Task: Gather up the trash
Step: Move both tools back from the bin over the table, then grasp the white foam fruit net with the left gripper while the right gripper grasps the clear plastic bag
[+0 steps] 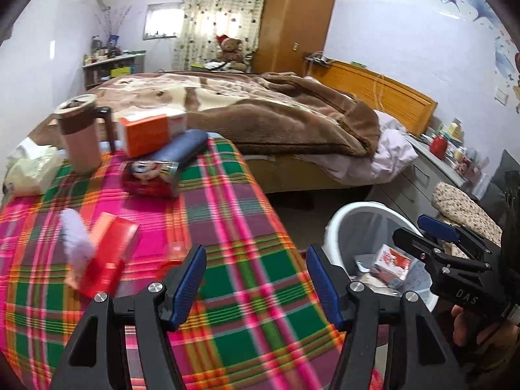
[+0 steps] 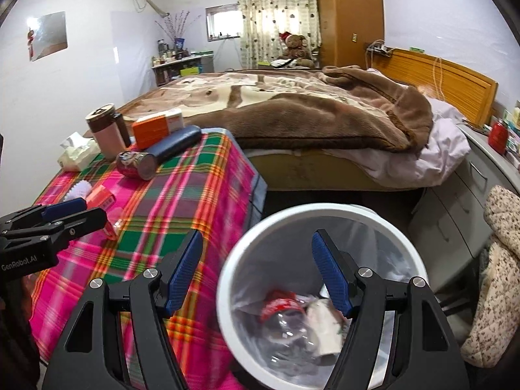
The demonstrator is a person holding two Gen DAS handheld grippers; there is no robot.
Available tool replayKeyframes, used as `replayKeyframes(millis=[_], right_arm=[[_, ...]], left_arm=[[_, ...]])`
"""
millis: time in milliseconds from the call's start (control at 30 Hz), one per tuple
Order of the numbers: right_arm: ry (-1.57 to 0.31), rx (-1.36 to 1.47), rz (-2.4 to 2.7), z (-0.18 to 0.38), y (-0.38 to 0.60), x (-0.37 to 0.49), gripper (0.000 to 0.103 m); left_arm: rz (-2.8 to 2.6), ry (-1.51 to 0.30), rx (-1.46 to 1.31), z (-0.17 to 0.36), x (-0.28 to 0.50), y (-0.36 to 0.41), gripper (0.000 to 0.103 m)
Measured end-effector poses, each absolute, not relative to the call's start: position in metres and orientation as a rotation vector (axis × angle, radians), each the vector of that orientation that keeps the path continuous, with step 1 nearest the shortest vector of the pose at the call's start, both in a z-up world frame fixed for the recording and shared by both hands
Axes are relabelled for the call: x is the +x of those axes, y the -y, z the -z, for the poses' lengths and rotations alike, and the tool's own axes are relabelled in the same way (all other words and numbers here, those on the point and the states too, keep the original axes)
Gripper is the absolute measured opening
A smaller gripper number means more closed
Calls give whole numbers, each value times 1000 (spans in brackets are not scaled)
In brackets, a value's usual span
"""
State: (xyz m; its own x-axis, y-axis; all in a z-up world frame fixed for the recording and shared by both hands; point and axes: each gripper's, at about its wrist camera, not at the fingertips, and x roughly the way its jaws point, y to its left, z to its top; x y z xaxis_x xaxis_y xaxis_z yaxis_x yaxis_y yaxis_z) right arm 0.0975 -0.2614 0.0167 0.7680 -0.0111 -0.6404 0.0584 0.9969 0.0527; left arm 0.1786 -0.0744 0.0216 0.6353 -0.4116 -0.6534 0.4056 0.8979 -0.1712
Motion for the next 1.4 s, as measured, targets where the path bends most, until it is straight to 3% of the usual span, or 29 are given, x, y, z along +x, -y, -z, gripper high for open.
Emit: replayKeyframes(millis=[767, 900, 1400], right_arm=[[-761, 78, -160, 1, 162, 155, 71], [-797, 94, -182, 10, 147, 165, 71], [-885, 101, -237, 34, 110, 190, 71]], left_arm=[[207, -784, -133, -8, 230, -67, 64], [188, -803, -160, 1, 240, -80, 71], [190, -893, -248, 34, 294, -90, 71]])
